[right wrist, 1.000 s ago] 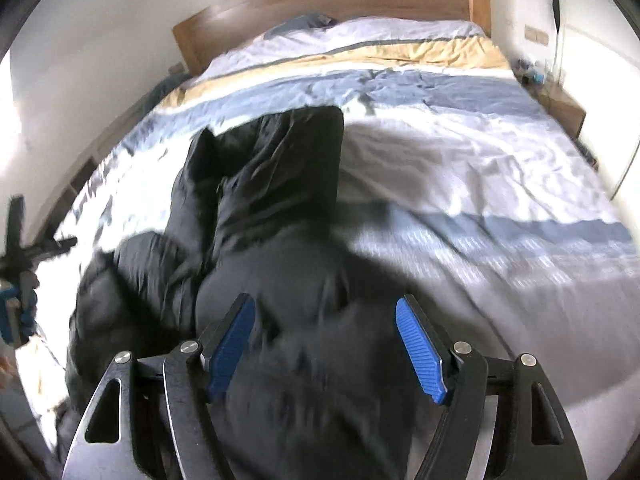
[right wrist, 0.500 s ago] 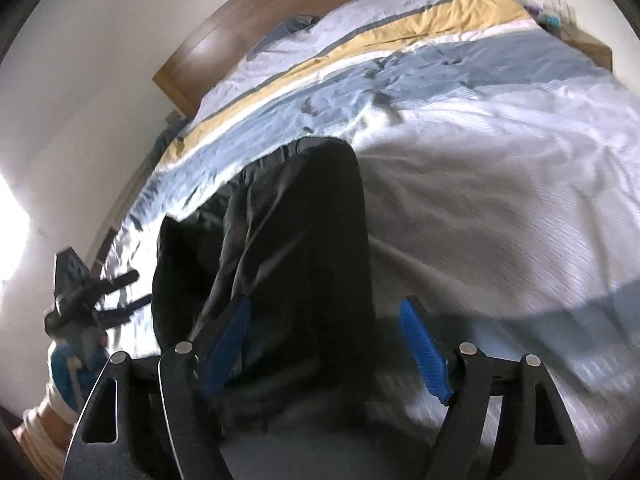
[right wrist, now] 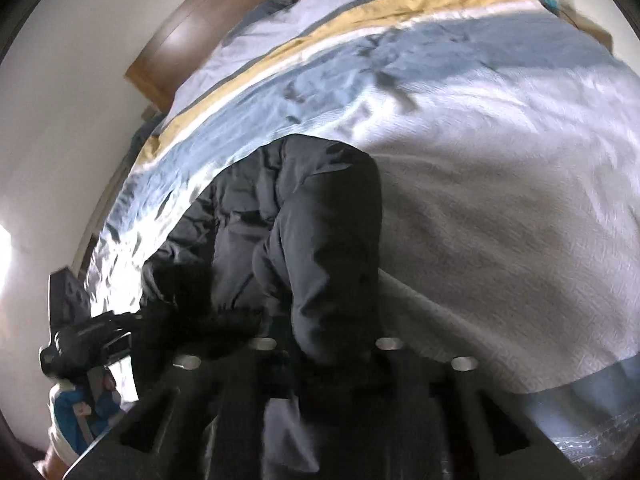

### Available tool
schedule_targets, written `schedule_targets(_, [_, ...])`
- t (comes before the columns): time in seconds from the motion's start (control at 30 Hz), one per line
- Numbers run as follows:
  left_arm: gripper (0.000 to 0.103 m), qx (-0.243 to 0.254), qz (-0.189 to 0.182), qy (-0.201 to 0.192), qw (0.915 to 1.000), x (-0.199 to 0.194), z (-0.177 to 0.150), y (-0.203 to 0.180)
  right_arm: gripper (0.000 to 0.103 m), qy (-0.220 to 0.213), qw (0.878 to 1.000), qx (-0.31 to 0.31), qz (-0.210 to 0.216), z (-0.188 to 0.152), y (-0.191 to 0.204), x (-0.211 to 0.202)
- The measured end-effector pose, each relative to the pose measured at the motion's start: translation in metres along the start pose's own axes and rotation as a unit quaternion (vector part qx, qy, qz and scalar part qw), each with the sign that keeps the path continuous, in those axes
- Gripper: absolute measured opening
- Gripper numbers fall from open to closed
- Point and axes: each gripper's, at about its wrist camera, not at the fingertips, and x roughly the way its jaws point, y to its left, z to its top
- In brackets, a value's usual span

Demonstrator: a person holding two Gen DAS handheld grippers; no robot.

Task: Fold large clothes

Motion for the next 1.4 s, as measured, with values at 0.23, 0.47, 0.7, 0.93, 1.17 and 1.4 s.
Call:
schedule_targets(0.23, [0.007,0.031,-0.001,-0.02,0.9993,-0.042,-0.02,-0.014,0.009,-0.021,0.999,-0.024,0.011,-0.01,0.01,-0.05])
schedule_targets(0.47, [0.007,0.052,-0.035,-0.046,0.997,-0.124,-0.061,-0.011,0.009,-0.044,0.995,-0.062,0.064,-0.05,0.034,-0.125])
schedule_targets(0.7, [0.007,0.053,-0.075,-0.063,0.9938,-0.175,-0.129,0.013,0.009,-0.057,0.992,-0.061,0.098,-0.108,0.034,-0.173])
schedule_targets(0.93, [0.008,0.04,-0.087,-0.049,0.9942,-0.183,-0.194,0.053,0.01,-0.04,0.993,-0.032,0.105,-0.174,0.012,-0.173])
schedule_targets(1.17, [0.013,0.042,-0.067,-0.029,0.9964,-0.196,-0.222,0.069,0.013,-0.009,0.996,-0.001,0.086,-0.206,-0.003,-0.171])
schedule_targets(1.4, [0.047,0.049,-0.021,-0.034,0.998,-0.238,-0.238,0.07,0.039,0.001,0.999,-0.019,0.031,-0.212,0.0,-0.2])
